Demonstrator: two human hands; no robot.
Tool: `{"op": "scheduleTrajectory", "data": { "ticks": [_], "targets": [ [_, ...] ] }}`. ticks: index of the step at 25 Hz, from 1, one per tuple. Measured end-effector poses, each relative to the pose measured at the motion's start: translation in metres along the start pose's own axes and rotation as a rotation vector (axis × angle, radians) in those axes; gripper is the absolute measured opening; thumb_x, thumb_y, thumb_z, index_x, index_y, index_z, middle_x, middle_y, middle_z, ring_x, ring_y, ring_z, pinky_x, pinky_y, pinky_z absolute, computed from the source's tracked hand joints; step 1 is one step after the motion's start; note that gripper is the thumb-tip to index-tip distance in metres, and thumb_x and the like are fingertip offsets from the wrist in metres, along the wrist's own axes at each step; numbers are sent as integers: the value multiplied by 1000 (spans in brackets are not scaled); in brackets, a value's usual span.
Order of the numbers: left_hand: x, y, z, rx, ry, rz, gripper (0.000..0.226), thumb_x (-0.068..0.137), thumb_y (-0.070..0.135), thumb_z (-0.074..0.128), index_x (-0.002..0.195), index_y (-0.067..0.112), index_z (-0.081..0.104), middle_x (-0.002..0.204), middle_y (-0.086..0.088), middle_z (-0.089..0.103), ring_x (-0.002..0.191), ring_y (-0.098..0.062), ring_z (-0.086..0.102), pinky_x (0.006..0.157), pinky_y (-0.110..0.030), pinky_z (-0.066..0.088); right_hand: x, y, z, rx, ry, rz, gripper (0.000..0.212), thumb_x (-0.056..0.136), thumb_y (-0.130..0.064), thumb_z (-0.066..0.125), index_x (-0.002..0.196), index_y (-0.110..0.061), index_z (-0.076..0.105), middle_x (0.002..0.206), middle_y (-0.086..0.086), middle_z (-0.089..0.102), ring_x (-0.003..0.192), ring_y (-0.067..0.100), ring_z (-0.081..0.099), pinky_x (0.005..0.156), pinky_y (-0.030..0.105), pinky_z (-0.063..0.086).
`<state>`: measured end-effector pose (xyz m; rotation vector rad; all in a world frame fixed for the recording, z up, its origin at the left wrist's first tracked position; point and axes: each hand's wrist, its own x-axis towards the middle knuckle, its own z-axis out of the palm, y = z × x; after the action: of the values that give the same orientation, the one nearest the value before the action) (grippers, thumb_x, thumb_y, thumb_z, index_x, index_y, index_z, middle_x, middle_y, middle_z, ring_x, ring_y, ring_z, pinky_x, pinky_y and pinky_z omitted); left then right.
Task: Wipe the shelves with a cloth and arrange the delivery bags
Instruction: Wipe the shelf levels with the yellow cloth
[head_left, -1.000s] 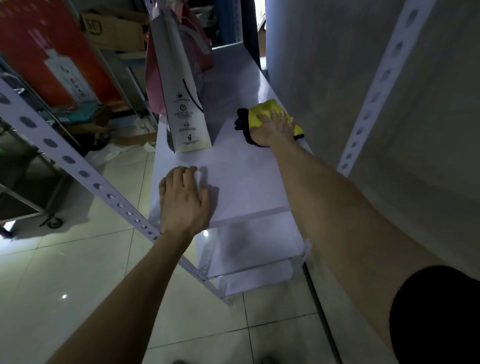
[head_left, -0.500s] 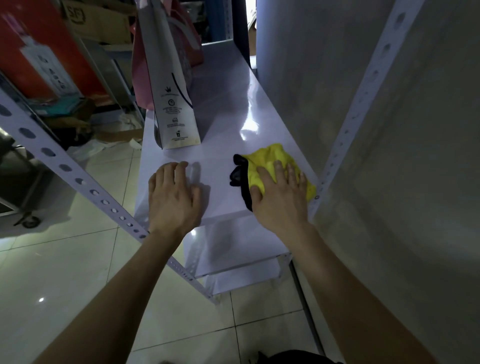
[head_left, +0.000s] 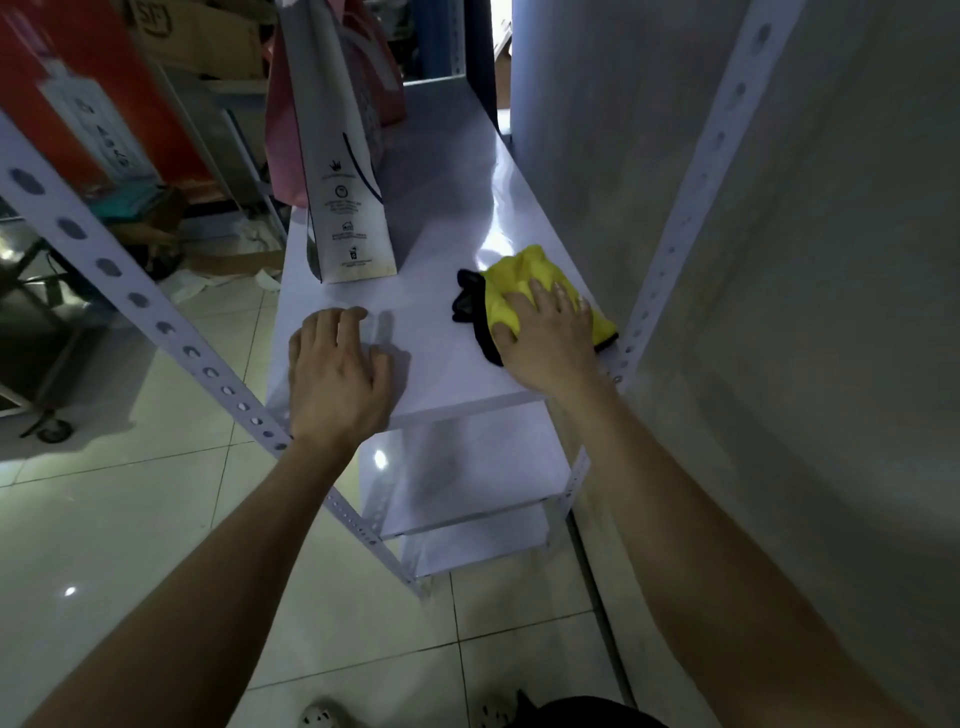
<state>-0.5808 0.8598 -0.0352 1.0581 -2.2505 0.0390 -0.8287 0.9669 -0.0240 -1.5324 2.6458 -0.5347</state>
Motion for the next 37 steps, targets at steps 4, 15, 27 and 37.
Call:
{"op": "scheduleTrajectory", "data": {
  "ticks": [4,15,27,37],
  "targets": [
    [-2,6,-9,-79,101,65,30,101,17,60,128,5,63,123,-17,66,114,-38,59,98,-49,48,-49,10,0,-42,52,-93,56,105,-48,47,158,-30,48,172,6,33,158,35,26,127,56,15],
    [-39,-50,-116,-42,623,-9,61,105,21,72,155,8,39,147,-16,45,131,-36,55,105,-52,53,-43,-143,29,-34,-118,-372,57,106,-48,40,163,-43,35,174,4,22,160,40,12,126,65,4],
    [-34,-58,-125,-182,281,-187,54,115,50,47,164,36,29,132,12,60,109,-7,60,91,-42,59,-73,-87,16,62,-13,-365,53,101,-47,57,154,-37,53,165,-6,42,155,29,33,124,52,23],
    [-28,-63,-169,-115,214,-88,46,111,42,59,154,29,50,136,7,55,109,-13,65,83,-37,60,-99,-81,-3,-9,69,-374,41,94,-20,66,135,-23,71,128,6,66,121,34,61,102,49,45]
  ]
}}
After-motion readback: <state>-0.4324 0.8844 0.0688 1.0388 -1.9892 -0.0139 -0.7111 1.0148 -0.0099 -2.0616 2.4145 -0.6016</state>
